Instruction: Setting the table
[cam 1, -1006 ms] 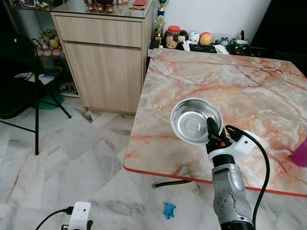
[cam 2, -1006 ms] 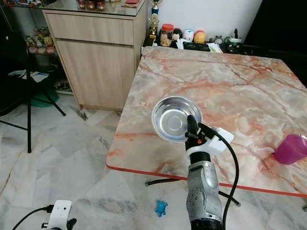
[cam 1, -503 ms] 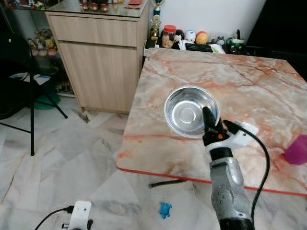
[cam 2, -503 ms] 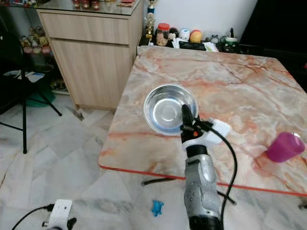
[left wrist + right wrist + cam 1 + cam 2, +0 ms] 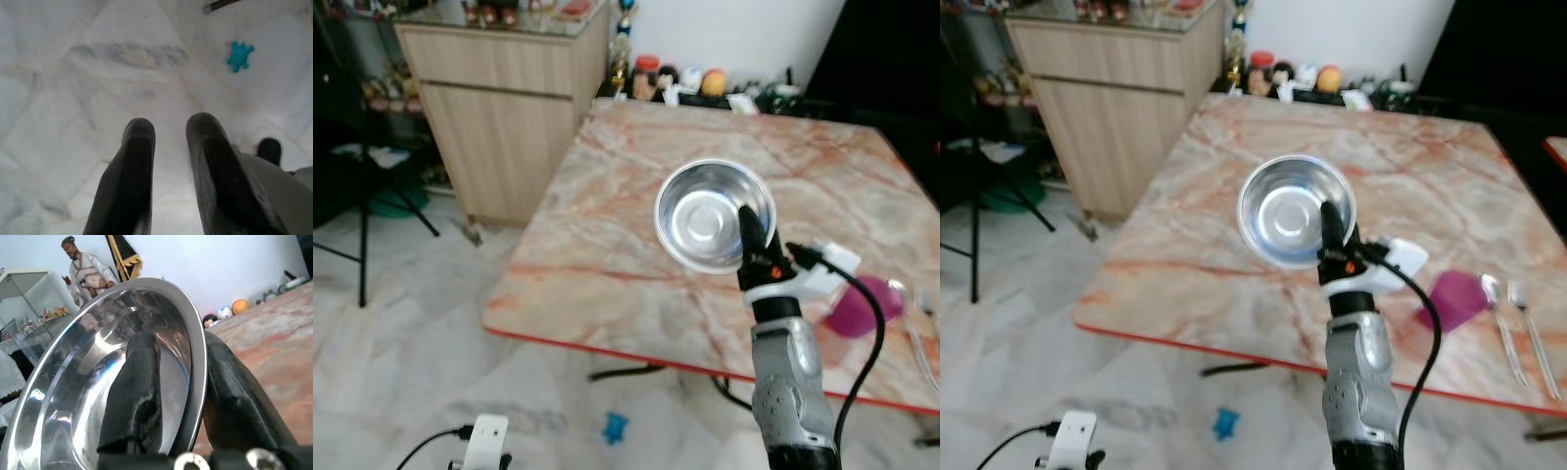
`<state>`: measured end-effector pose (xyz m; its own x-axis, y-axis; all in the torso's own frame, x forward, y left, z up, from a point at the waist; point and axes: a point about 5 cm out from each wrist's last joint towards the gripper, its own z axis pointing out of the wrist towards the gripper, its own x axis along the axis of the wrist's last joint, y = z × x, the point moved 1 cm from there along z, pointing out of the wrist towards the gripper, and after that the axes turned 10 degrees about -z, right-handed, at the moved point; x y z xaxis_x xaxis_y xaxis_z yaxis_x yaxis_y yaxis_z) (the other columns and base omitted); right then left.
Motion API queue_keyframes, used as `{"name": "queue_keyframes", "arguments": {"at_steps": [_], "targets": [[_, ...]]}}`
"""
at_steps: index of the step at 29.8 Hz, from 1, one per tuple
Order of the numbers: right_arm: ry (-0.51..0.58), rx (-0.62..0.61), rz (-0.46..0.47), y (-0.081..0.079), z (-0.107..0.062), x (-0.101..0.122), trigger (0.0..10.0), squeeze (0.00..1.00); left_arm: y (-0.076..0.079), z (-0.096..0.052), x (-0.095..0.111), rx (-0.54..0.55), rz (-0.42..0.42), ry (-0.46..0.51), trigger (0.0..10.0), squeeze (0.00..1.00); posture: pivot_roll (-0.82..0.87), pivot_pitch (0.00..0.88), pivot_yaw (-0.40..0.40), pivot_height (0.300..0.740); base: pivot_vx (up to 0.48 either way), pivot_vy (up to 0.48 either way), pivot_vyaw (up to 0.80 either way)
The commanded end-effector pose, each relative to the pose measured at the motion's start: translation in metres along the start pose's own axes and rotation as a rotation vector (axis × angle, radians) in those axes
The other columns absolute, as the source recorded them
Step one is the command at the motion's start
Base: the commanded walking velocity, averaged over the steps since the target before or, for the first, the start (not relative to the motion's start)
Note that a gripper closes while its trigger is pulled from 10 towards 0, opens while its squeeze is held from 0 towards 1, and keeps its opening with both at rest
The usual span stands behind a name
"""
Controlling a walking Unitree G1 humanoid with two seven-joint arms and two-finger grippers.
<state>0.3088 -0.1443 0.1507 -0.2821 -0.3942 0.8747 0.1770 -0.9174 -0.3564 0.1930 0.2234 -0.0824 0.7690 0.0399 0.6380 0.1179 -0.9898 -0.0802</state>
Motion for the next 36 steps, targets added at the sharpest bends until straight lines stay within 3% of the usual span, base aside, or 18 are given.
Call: {"name": "queue_keyframes", "arguments": {"at_steps": [1,10,32,36], "targets": [[0.043,0.021,0.0,-0.006,0.005,0.009,10.0,0.0,0.0,0.0,-0.002,0.003,0.013,-0.014,10.0,0.0,0.09,0.0,-0.065,0.74,0.0,-0.48,0.0],[0.098,0.02,0.015,-0.009,0.009,0.02,10.0,0.0,0.0,0.0,-0.001,0.003,0.016,-0.012,10.0,0.0,0.09,0.0,-0.065,0.74,0.0,-0.48,0.0],[0.093,0.029,0.023,-0.012,0.009,0.023,10.0,0.0,0.0,0.0,-0.001,0.008,-0.006,-0.007,10.0,0.0,0.09,0.0,-0.075,0.74,0.0,-0.48,0.0],[0.101,0.047,0.028,-0.014,0.011,0.025,10.0,0.0,0.0,0.0,0.0,0.008,-0.006,-0.006,10.0,0.0,0.09,0.0,-0.073,0.74,0.0,-0.48,-0.78]]}}
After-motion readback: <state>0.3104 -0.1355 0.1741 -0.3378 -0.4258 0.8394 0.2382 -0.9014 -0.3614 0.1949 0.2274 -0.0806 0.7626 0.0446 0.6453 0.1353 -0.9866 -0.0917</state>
